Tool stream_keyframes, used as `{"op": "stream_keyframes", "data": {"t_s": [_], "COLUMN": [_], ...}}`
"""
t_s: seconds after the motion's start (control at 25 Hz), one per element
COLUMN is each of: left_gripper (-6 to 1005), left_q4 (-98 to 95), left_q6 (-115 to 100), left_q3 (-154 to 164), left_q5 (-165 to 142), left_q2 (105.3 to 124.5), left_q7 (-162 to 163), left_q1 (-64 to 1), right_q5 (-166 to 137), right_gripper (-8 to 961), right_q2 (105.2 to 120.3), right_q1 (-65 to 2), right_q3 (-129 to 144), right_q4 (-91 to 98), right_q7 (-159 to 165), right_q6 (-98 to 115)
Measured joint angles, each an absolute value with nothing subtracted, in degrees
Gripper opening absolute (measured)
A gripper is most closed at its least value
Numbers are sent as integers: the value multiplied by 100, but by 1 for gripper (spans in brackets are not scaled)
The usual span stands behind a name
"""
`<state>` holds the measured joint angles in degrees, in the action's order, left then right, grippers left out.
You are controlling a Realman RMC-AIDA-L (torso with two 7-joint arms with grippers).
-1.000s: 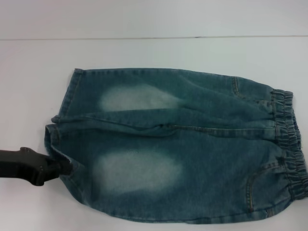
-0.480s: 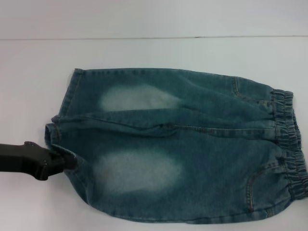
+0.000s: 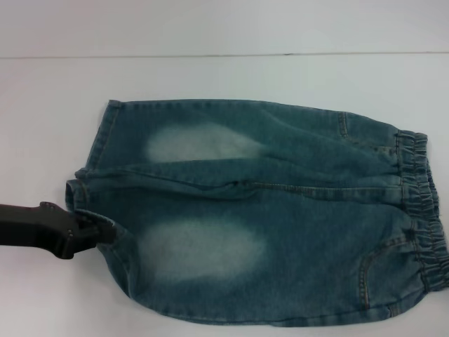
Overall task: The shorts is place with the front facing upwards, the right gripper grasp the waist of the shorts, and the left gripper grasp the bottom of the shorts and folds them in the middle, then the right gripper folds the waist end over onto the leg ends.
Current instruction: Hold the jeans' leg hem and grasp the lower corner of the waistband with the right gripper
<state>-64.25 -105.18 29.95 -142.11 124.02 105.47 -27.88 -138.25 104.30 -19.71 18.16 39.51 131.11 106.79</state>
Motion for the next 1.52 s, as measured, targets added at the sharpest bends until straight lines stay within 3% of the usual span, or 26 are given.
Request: {"op": "stream_keyframes", "data": {"t_s": [0.92,1.52], "left_gripper": [23,21], "left_q4": [-6409,-6407], "left_q6": [-10530,-10534], "left_q3": [3024,3080], "left_q5": [-14123,-14124], "left_q2": [12401,12401], "left_q7": [10564,10564], "left_q1": [-2855,-2857], "right_q5": [-13843,-13842], "right_gripper": [944,945], "right_q2": [10651,10702], "right_q1": [-2114,-2180], "right_q3": [2217,2378], "right_q4": [3743,3569], "right_q7": [13135,13121], "right_q6": [10165,9971]}}
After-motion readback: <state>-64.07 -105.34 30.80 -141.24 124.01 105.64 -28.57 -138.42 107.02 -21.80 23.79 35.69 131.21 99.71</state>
